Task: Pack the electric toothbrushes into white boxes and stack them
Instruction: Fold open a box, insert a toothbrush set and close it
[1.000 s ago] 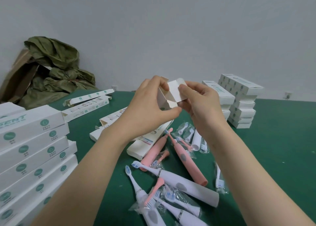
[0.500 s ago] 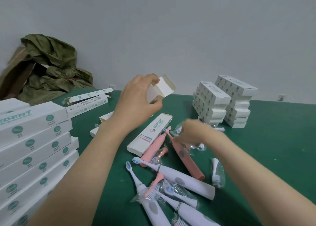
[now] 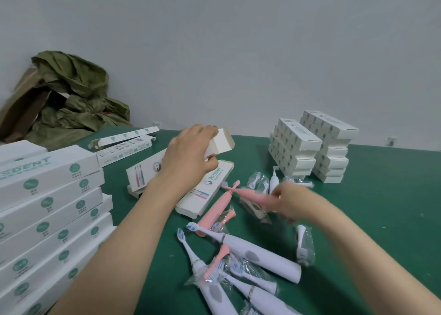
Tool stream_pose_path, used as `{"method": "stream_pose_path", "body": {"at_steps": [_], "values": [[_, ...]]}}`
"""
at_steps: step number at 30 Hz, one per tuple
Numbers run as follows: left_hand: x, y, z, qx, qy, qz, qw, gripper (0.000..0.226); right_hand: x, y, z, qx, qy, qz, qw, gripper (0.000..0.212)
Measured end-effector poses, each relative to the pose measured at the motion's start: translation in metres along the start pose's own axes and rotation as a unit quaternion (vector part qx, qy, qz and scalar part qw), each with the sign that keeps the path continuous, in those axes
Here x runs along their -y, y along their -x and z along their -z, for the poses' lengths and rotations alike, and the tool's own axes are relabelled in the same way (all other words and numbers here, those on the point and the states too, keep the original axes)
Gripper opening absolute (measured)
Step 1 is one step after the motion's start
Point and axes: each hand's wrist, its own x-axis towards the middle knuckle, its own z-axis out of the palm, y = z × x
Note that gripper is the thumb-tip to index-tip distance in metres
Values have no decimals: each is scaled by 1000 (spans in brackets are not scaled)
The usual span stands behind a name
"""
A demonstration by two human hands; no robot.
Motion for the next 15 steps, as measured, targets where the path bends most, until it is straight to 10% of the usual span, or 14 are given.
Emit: {"method": "stream_pose_path", "body": {"at_steps": [7,12,15], "values": [[9,5,-13,-13,-52,35,998,53,-11,-6,38,-393,-247,128,876,16],[2,2,-11,-35,-11,51,998,58,0,5,55,-448,-446,236,738,17],[1,0,-7,-41,0,59,997,57,9,8,50,-450,-459,273,716,23]]}}
